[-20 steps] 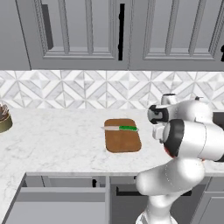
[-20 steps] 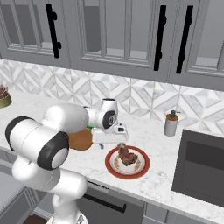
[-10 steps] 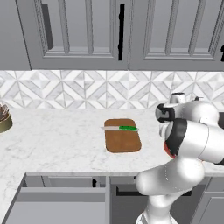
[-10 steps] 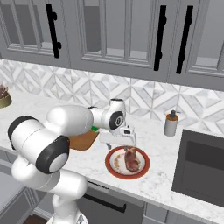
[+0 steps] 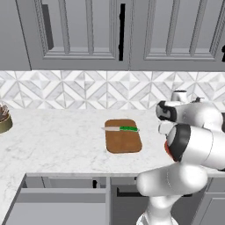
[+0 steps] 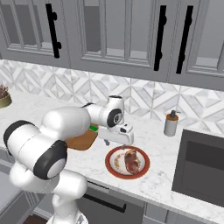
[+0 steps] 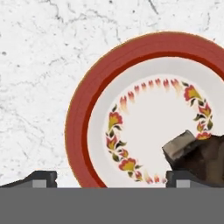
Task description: Pick up the knife from the drawer and place it on the cutting board. Then place the meat from the plate to the cutting board.
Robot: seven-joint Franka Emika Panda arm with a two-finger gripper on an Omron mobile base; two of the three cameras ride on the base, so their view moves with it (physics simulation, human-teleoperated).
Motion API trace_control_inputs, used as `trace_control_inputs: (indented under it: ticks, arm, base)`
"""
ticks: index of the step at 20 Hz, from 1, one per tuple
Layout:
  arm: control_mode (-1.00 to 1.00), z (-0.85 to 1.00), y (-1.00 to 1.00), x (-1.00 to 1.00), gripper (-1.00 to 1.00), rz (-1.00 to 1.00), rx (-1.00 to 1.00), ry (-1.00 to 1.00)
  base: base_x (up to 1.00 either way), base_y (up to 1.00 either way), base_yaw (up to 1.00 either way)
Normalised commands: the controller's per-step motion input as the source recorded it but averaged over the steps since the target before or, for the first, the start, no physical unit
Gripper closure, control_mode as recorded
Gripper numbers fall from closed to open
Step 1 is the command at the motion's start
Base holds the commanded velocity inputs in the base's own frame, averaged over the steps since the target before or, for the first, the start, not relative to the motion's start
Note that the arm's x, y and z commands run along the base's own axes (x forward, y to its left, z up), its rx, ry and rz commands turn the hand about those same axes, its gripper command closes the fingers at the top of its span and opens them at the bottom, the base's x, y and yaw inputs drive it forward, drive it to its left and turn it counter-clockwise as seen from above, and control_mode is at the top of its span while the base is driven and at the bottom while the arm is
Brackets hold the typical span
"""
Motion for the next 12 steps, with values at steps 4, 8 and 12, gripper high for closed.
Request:
trace_control_inputs:
  ticks: [4,8,12]
  arm:
    - [-1.0,0.24,0.0,-0.46,-1.0,-0.21,-0.02,-0.11]
    - [-1.0,0.04,0.0,-0.66,-1.0,-0.2,-0.05,0.0]
    - [-1.0,0.27,-0.03,-0.36,-1.0,-0.23,-0.08,0.0]
  base:
    - [0.0,0.0,0.0]
    - [0.0,0.0,0.0]
    - [0.0,0.0,0.0]
